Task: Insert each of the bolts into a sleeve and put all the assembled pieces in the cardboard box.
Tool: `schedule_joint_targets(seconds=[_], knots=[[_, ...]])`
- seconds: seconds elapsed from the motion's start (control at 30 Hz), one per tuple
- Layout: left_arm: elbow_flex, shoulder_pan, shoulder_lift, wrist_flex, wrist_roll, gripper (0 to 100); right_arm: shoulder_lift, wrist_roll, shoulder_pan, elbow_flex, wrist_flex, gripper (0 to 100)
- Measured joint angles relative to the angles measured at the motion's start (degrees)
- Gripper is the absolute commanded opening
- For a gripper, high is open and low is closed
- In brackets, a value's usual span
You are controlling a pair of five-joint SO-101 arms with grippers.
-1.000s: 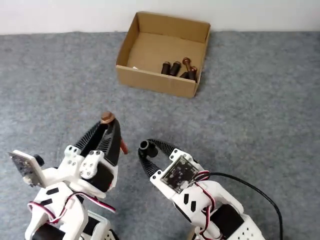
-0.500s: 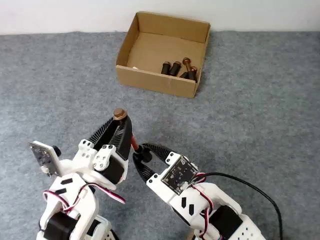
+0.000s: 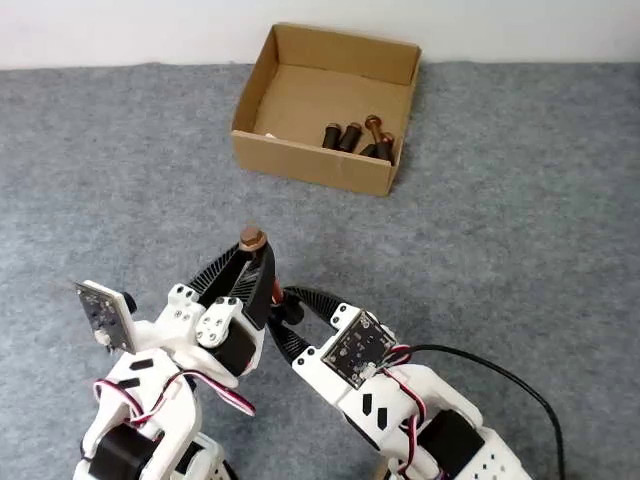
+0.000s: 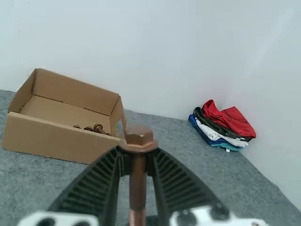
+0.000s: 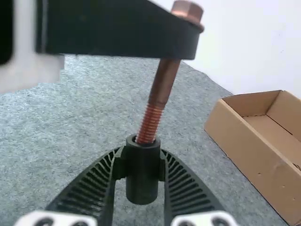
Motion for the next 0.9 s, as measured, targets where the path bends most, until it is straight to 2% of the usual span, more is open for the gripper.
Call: schedule_joint_targets(seconds=[0.4,0.63,0.9], knots=[[-3.08,1.67,0.0,13.54,-8.18,0,0.0,0.79,0.0,0.0,0.0,0.8],[-3.43,7.47,-0.09,20.13,-9.49,1,0.0,1.67,-0.18,0.0,0.0,0.8],[-3.78,7.82,-0.09,21.36,-13.19,15,0.0,1.76,-0.18,0.09,0.0,0.8]])
